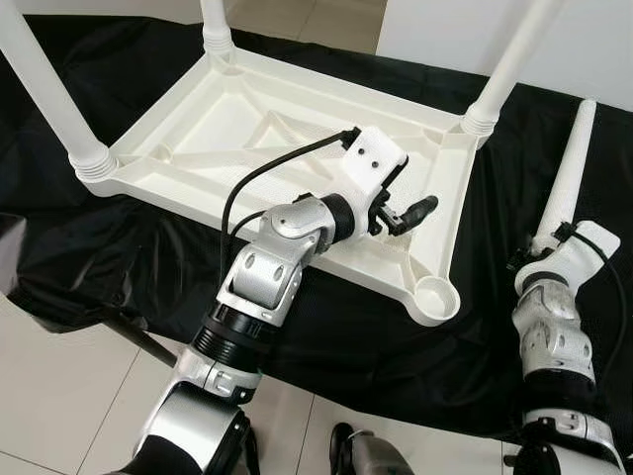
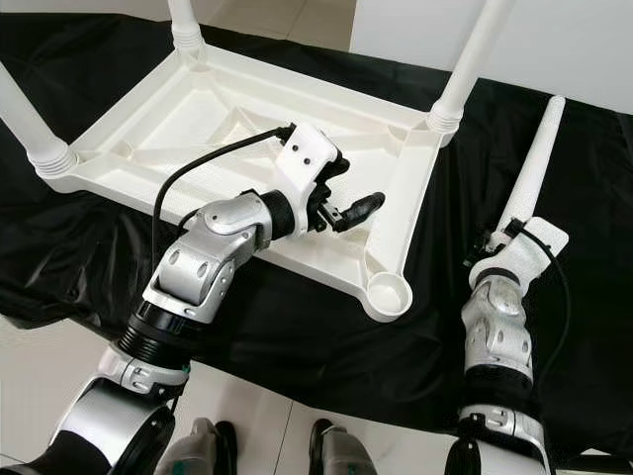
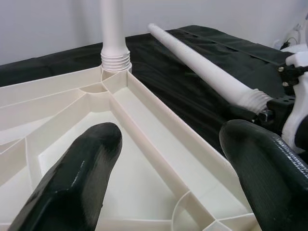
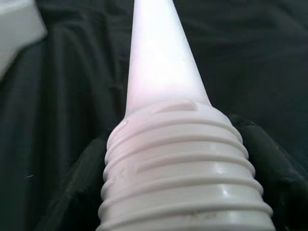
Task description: Building children table
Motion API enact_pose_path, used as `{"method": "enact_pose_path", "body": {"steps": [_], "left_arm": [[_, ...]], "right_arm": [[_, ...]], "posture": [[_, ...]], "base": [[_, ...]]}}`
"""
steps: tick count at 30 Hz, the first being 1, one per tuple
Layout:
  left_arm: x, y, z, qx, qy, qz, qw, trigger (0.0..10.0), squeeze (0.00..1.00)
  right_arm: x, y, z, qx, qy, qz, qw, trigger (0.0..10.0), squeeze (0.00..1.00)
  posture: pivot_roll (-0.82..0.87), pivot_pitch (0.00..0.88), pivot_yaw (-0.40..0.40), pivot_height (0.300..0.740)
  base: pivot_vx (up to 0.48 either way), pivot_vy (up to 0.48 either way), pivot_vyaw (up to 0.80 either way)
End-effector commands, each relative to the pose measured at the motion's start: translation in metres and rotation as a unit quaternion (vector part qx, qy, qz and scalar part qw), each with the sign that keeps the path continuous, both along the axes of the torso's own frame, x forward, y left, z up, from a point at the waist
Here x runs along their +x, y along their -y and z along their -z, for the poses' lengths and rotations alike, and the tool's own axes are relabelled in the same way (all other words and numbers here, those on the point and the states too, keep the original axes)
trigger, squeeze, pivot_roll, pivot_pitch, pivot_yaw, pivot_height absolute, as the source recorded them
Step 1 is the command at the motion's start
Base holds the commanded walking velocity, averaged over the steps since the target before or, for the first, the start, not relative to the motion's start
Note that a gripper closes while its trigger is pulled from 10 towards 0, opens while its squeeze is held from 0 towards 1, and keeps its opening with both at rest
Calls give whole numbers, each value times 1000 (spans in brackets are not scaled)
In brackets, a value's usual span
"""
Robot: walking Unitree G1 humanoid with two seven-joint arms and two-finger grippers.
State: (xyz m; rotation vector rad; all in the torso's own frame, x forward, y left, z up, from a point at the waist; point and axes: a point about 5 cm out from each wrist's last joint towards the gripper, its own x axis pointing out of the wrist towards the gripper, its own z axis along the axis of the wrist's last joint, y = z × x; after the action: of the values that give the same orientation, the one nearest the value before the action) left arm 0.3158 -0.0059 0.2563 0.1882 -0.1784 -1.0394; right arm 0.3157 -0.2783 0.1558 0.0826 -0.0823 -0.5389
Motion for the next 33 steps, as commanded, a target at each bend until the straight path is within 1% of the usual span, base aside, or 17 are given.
{"method": "enact_pose_path", "body": {"steps": [1,2,3,4,5,8,10,13,15,17,19,21,22,24,27,28,33], "left_arm": [[-1,-1,9,9,-9,-2,1000,10000,0],[-1,-3,12,8,-18,0,1000,10000,0],[-1,-3,12,8,-18,0,1000,10000,0],[-1,-4,14,8,-22,1,1000,10000,0],[-1,-5,15,8,-25,1,1000,10000,0],[-1,-7,17,6,-32,2,999,10000,0],[1,-13,24,5,-54,5,999,10000,0],[1,-15,26,5,-61,6,998,10000,0],[2,-18,29,1,-78,15,997,10000,0],[2,-18,29,0,-82,22,996,10000,0],[0,-20,29,-8,-94,38,995,10000,0],[0,-21,29,-10,-99,43,994,10000,0],[0,-22,30,-6,-100,49,994,10000,0],[0,-22,30,-6,-100,49,994,10000,0],[0,-24,32,9,-107,63,992,10000,0],[0,-24,32,9,-107,63,992,10000,0],[3,-26,32,18,-109,64,992,10000,0]], "right_arm": [[-6,-3,-5,-28,30,1,999,0,0],[-8,-5,-6,-42,39,-1,998,3451,0],[-8,-5,-6,-42,39,-1,998,3451,0],[-11,-7,-7,-55,44,-2,998,10000,0],[-12,-9,-8,-63,48,-3,997,10000,0],[-14,-10,-8,-63,58,2,996,10000,0],[-21,-20,-11,-83,88,2,993,10000,0],[-23,-25,-13,-91,98,-2,991,10000,0],[-28,-34,-19,-121,124,5,985,10000,0],[-30,-38,-22,-131,130,7,983,10000,0],[-32,-45,-30,-146,157,2,977,10000,0],[-33,-49,-34,-153,171,0,973,10000,0],[-32,-51,-39,-155,183,-4,971,10000,0],[-32,-51,-39,-155,183,-4,971,10000,0],[-25,-61,-66,-167,238,-24,956,10000,0],[-25,-61,-66,-167,238,-24,956,10000,0],[-20,-72,-112,-182,316,-37,931,10000,0]], "posture": [[29,176,-33,740],[29,176,-33,740],[29,176,-33,740],[29,174,-34,740],[29,174,-34,740],[29,169,-34,740],[30,167,-27,740],[28,166,-23,740],[29,169,-12,740],[29,169,-6,740],[27,170,9,740],[27,170,9,740],[22,172,30,740],[22,172,30,740],[27,175,49,740],[27,175,49,740],[38,178,55,740]], "base": [[0,0,0],[0,0,0],[0,0,0],[0,0,0],[0,0,0],[0,0,0],[0,0,0],[0,0,0],[0,0,0],[0,0,0],[0,0,0],[0,0,0],[0,0,0],[0,0,0],[0,0,0],[0,0,0],[0,0,0]]}}
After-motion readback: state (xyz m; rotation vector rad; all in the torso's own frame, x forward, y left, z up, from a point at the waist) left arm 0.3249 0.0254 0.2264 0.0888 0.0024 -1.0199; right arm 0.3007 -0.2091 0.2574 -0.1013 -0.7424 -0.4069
